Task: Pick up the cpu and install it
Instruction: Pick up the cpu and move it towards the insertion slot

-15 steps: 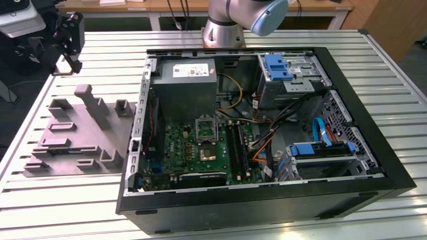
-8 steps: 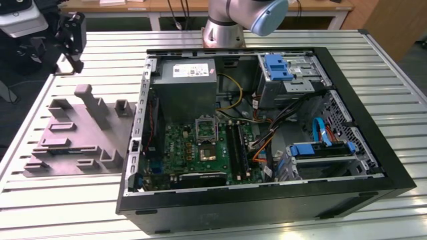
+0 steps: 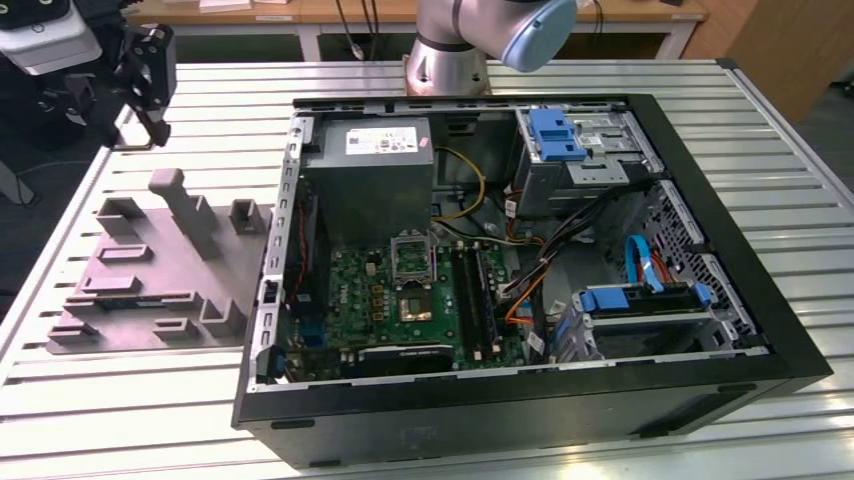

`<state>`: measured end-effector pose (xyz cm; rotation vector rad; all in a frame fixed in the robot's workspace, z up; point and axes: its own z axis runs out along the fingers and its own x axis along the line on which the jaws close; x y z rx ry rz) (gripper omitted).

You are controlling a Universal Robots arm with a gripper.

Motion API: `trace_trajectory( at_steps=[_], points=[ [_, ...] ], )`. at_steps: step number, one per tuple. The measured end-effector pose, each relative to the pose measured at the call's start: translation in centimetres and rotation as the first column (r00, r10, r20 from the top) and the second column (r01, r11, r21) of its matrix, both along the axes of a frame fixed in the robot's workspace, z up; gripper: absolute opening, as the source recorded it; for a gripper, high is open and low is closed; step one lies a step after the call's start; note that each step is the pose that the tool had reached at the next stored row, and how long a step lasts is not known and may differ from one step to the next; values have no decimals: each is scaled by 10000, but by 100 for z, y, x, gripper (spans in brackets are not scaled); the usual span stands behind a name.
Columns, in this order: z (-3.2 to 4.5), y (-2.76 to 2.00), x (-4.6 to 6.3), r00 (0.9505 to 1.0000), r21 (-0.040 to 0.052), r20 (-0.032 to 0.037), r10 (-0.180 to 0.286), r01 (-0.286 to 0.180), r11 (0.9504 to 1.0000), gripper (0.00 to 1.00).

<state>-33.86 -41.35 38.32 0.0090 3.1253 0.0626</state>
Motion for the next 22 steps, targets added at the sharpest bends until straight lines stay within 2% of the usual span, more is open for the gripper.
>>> trace_trajectory(
  at_steps=[22],
  points=[
    [1,0,108,10000,-1,-1,0,0,10000,47]
  ],
)
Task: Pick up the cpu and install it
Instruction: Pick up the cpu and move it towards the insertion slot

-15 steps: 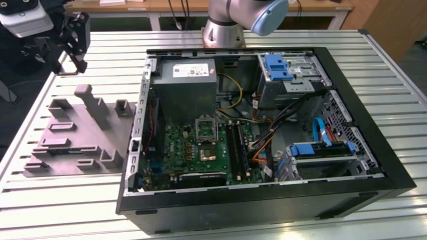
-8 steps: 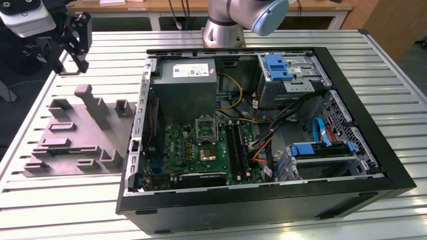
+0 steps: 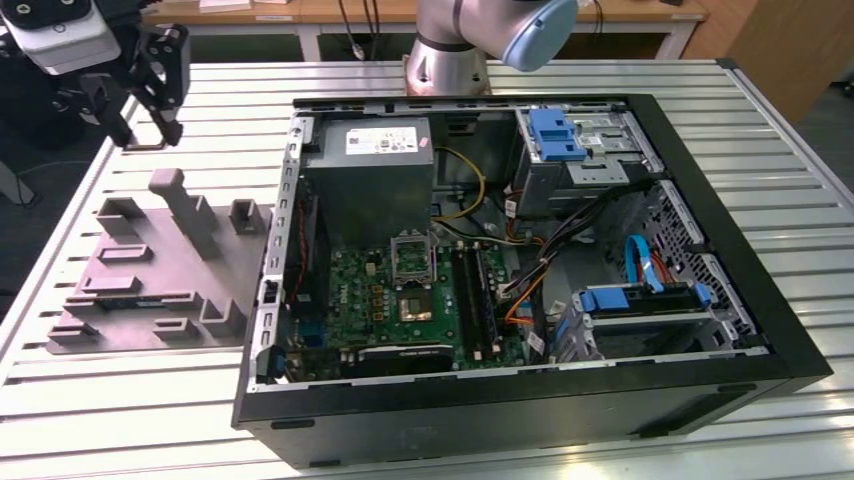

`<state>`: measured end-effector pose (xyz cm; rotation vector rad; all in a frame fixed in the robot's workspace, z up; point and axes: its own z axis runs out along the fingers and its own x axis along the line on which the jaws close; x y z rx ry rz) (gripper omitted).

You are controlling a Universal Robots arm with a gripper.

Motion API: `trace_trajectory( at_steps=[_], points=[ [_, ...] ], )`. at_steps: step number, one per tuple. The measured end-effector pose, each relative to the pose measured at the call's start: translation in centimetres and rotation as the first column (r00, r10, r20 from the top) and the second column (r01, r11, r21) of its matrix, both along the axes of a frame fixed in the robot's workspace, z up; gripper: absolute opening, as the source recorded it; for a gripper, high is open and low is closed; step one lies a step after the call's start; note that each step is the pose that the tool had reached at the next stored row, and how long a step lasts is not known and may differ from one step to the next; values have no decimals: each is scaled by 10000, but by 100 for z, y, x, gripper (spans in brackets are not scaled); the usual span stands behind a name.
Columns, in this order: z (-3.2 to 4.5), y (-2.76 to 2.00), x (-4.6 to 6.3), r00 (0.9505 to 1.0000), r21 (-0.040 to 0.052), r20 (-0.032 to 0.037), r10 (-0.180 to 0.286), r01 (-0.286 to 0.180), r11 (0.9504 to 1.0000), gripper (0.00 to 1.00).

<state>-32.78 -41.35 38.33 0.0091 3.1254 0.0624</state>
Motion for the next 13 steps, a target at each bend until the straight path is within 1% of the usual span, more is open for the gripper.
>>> trace_trajectory(
  at_steps=[13],
  points=[
    [0,0,50,10000,0,0,0,0,10000,47]
  ],
)
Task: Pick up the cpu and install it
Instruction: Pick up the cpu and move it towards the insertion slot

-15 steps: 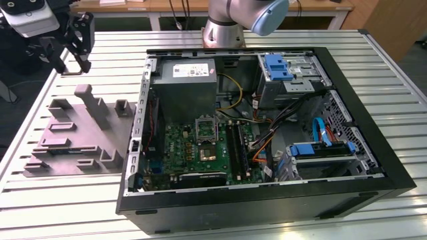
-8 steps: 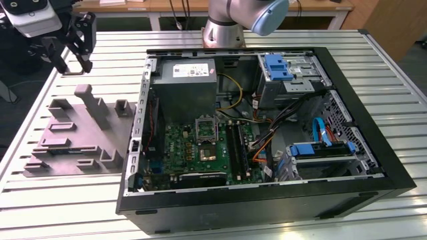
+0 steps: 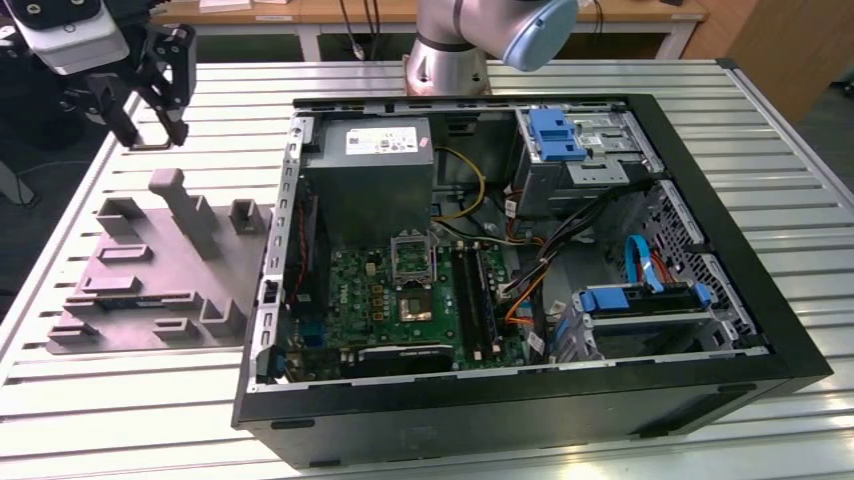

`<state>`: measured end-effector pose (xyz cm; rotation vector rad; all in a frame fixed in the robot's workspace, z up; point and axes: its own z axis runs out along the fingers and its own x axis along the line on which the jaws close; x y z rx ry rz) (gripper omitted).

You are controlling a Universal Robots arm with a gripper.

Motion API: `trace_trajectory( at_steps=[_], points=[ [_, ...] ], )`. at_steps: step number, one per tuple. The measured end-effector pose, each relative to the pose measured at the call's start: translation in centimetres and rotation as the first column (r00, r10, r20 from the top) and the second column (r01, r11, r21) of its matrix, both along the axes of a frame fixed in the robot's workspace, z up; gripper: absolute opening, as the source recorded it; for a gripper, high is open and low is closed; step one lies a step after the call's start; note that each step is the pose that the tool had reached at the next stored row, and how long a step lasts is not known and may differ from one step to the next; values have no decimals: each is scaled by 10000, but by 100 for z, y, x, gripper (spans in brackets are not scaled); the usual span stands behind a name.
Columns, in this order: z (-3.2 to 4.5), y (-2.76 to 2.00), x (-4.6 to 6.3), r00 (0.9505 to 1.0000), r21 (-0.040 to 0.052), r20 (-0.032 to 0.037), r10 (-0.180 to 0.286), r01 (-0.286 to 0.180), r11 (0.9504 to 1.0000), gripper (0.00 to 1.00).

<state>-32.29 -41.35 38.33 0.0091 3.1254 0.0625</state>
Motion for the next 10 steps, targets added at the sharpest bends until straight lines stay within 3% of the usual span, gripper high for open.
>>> trace_trajectory(
  at_steps=[10],
  points=[
    [0,0,39,10000,0,1,0,0,10000,47]
  ],
)
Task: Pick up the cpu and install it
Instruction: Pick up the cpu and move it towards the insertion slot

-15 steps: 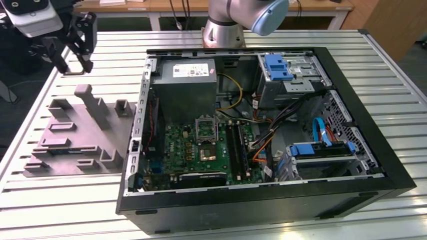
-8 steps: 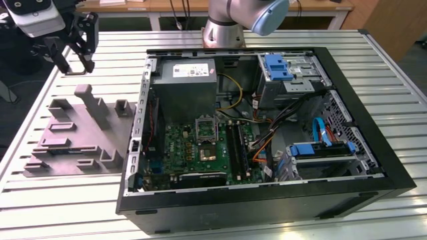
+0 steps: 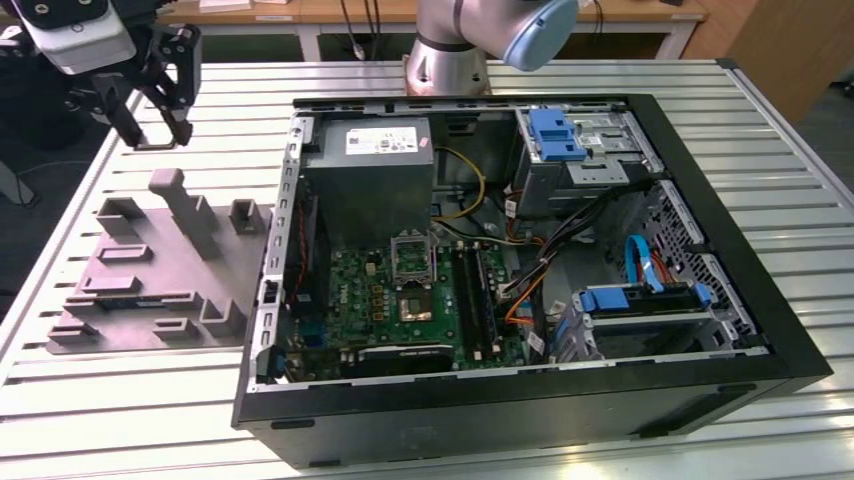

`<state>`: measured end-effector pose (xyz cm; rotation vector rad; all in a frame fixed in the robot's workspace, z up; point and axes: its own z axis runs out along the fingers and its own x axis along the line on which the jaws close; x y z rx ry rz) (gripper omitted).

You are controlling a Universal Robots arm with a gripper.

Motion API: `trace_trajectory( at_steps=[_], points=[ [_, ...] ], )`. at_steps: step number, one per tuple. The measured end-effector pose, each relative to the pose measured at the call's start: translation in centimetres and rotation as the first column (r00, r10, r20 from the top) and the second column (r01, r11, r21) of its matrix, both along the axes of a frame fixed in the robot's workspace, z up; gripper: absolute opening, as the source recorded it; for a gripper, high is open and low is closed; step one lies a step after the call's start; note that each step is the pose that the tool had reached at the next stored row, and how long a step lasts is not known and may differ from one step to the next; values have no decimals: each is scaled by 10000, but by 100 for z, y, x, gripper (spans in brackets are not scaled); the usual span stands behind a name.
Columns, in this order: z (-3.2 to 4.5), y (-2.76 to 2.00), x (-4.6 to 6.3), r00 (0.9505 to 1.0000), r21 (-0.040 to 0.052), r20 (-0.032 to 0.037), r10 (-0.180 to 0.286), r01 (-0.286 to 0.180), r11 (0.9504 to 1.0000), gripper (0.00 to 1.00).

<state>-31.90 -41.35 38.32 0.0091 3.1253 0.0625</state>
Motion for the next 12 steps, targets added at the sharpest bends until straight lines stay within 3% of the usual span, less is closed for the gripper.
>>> trace_trajectory(
  at_steps=[12],
  points=[
    [0,0,46,10000,0,0,0,0,10000,47]
  ],
)
